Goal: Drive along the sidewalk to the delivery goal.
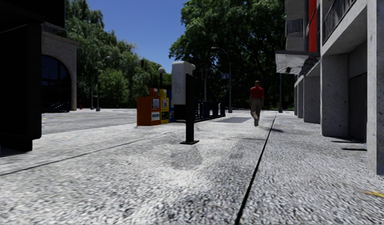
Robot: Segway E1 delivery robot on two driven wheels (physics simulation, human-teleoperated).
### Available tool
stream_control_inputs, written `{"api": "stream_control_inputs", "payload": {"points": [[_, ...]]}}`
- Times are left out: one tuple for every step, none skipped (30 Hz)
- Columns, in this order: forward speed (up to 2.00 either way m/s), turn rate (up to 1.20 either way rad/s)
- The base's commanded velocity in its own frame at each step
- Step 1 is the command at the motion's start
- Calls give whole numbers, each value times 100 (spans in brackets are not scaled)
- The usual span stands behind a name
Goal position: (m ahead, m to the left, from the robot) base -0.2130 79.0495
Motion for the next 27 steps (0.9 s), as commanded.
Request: {"api": "stream_control_inputs", "payload": {"points": [[200, -81], [200, -81], [200, -81], [200, -81], [200, -81], [200, -81], [200, -81], [200, -12], [200, -12], [200, 0], [200, 0], [200, 0], [200, 0], [200, 0], [200, 0], [200, 0], [200, 0], [200, 0], [200, 0], [200, 0], [200, 0], [200, 0], [200, 0], [200, 0], [200, 0], [200, 0], [200, 0]]}}
